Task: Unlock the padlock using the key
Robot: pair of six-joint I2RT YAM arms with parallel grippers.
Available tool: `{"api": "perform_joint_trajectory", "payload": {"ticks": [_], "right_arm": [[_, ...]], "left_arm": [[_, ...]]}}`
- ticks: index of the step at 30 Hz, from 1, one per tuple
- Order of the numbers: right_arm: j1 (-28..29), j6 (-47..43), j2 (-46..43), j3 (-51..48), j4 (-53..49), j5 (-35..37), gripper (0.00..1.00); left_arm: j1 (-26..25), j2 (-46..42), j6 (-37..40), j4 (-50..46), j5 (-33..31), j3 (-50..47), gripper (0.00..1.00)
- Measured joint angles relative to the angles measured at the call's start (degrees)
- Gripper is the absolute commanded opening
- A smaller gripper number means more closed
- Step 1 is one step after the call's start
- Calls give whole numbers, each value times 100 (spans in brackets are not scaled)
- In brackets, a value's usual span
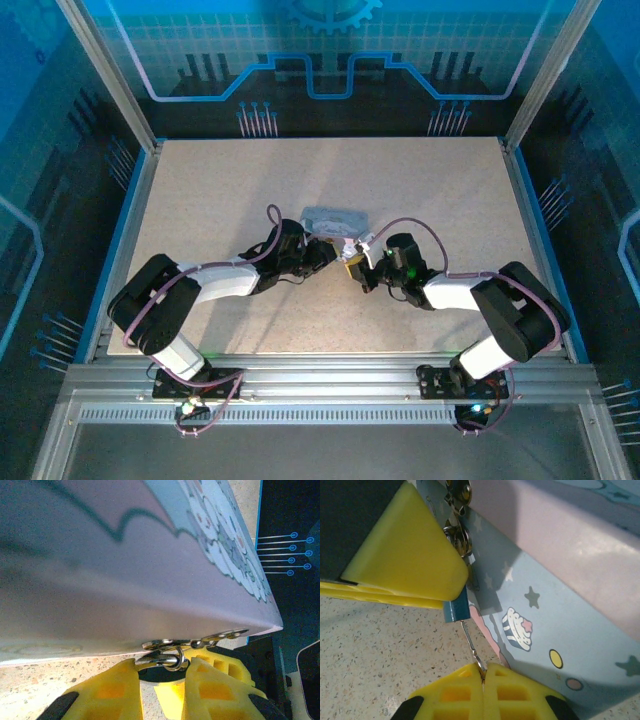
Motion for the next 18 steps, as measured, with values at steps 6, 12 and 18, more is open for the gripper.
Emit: {"api": "perform_joint_trajectory", "payload": {"ticks": [6, 12, 18], "right_arm": [[0, 22, 31, 48, -33, 4, 0], [-2, 83, 48, 107, -85, 22, 0], [-22, 155, 52, 162, -122, -28, 0]], "left_arm": [[0, 2, 2, 2, -33, 0, 3], [0, 9, 0, 44, -76, -2, 3], [0, 11, -2, 107, -87, -13, 3]]}}
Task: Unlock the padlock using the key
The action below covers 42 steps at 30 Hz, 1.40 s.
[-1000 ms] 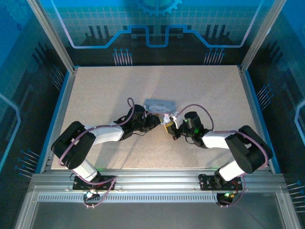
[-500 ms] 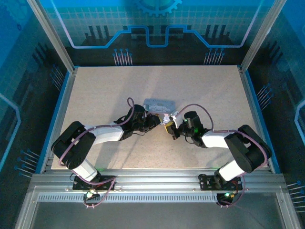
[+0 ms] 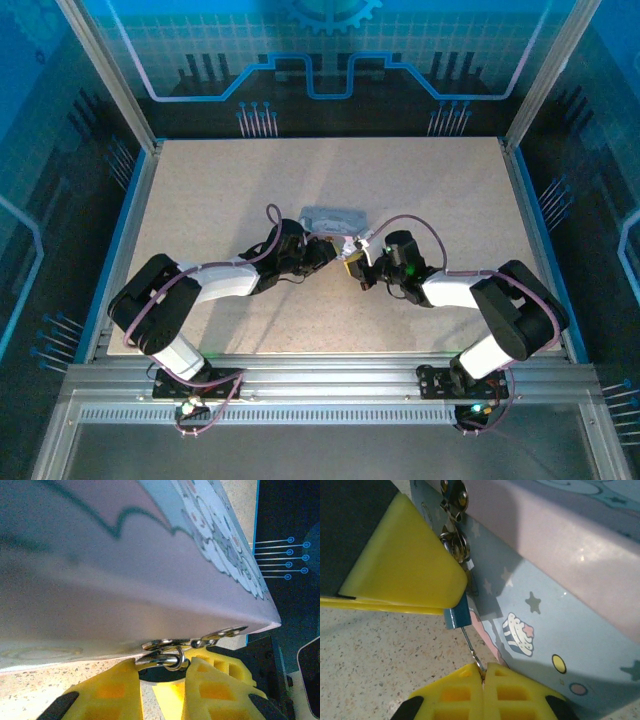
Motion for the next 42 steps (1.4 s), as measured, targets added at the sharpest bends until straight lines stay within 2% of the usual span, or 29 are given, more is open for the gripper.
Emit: {"api": "perform_joint_trajectory", "payload": {"ticks": [42], "right_arm": [[66, 120, 131, 577, -481, 44, 0]], "left_arm": [[22, 120, -24, 343, -190, -4, 3]]}}
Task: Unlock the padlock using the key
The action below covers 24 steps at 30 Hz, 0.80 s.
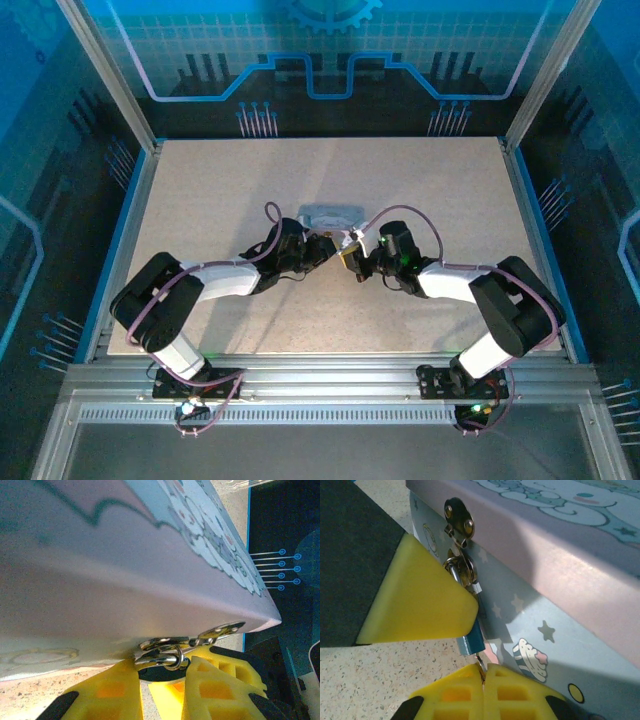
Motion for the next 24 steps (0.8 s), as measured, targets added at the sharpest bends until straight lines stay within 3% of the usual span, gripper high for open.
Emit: {"api": "perform_joint_trajectory", "payload": {"ticks": [13, 19, 24], "right_arm": [[223, 713, 50, -599, 498, 293, 0], [271, 1051, 70, -721, 555, 369, 0], [321, 1283, 70, -551, 221, 358, 0]], "left_arm": [[-83, 369, -125, 369, 267, -214, 9], [-109, 501, -129, 592, 374, -313, 21], [-96, 492, -131, 625, 369, -367, 36]]}}
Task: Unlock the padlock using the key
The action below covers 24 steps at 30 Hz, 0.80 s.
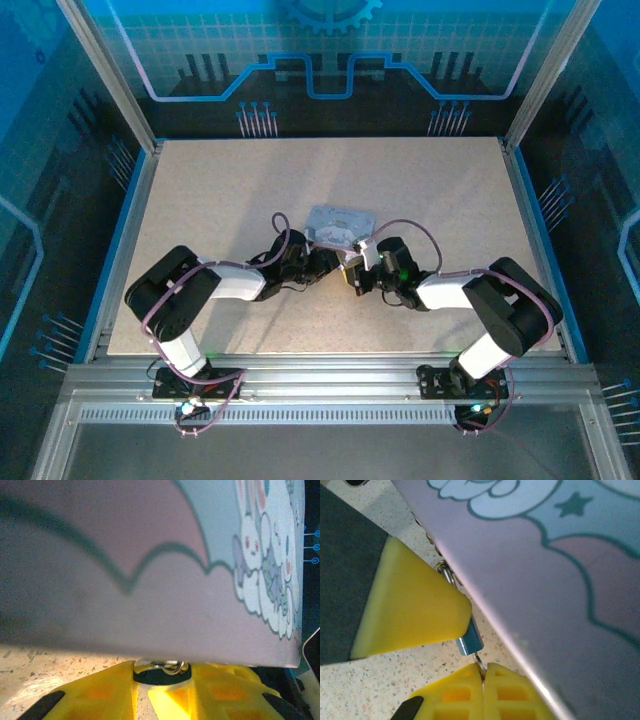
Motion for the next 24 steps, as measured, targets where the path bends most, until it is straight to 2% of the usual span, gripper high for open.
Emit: {"api": "perform_joint_trajectory", "payload": {"ticks": [11, 18, 24], "right_arm": [[28, 398, 149, 474, -695, -210, 0], [28, 616, 216, 516, -739, -310, 0], [28, 872, 214, 511, -726, -310, 0]], "left_arm": [[144, -566, 7, -181, 0, -179, 53], [315, -1038, 9, -225, -57, -522, 54], [448, -1414, 13, -317, -190, -828, 60]]}}
